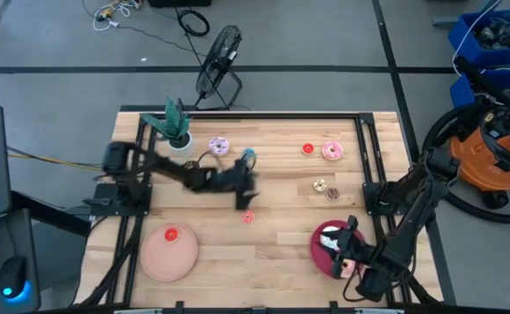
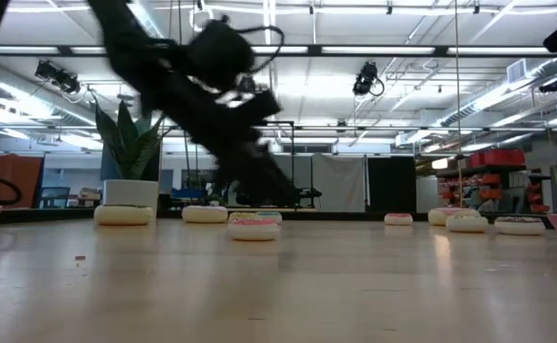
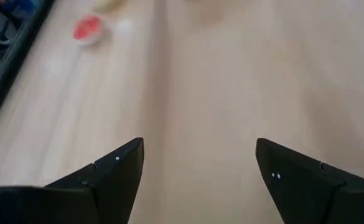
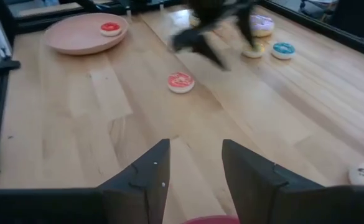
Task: Pick & Place donuts
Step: Put the small pink donut on the light pink plate
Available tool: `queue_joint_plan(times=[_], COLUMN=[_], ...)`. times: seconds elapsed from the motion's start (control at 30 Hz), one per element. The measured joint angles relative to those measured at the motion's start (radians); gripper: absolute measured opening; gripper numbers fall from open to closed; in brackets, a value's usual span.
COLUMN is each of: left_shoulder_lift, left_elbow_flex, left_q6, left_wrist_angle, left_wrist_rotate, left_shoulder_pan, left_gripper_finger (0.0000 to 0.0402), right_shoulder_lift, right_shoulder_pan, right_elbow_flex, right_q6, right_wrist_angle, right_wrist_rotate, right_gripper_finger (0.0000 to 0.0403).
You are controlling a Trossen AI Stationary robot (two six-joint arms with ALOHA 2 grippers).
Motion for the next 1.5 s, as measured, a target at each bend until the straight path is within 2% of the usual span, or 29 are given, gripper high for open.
queue_joint_plan(times=[0.07, 0.2, 0.3, 0.43, 0.73, 1.03, 1.27, 1.5], left_shoulder_lift=[-0.077, -0.196, -0.212, -0.177, 0.009, 0.179, 0.193, 0.193], left_elbow_flex=[-0.088, -0.222, -0.287, -0.326, -0.322, -0.192, -0.178, -0.178], left_q6=[-0.034, -0.147, -0.216, -0.291, -0.311, -0.312, -0.359, -0.345], left_wrist_angle=[0.027, 0.096, 0.156, 0.246, 0.548, 0.555, 0.535, 0.520], left_wrist_rotate=[-0.054, -0.040, -0.019, -0.025, -0.054, -0.087, -0.103, -0.115], left_shoulder_pan=[-0.072, -0.205, -0.271, -0.302, -0.299, -0.294, -0.292, -0.300], left_gripper_finger=[0.0314, 0.0314, 0.0314, 0.0314, 0.0314, 0.0314, 0.0311, 0.0281], right_shoulder_lift=[0.010, 0.030, 0.041, 0.048, 0.048, 0.048, 0.048, 0.048], right_shoulder_pan=[-0.010, -0.033, -0.049, -0.068, -0.082, -0.082, -0.082, -0.082], right_elbow_flex=[0.000, 0.000, 0.000, 0.000, 0.000, 0.000, 0.000, 0.000], right_q6=[0.000, 0.001, -0.003, -0.039, -0.250, -0.391, -0.388, -0.393], right_wrist_angle=[0.004, 0.019, 0.041, 0.096, 0.351, 0.497, 0.510, 0.511], right_wrist_rotate=[0.000, 0.000, 0.001, 0.000, 0.000, -0.001, -0.001, 0.000], right_gripper_finger=[0.0155, 0.0155, 0.0155, 0.0155, 0.0155, 0.0155, 0.0155, 0.0155])
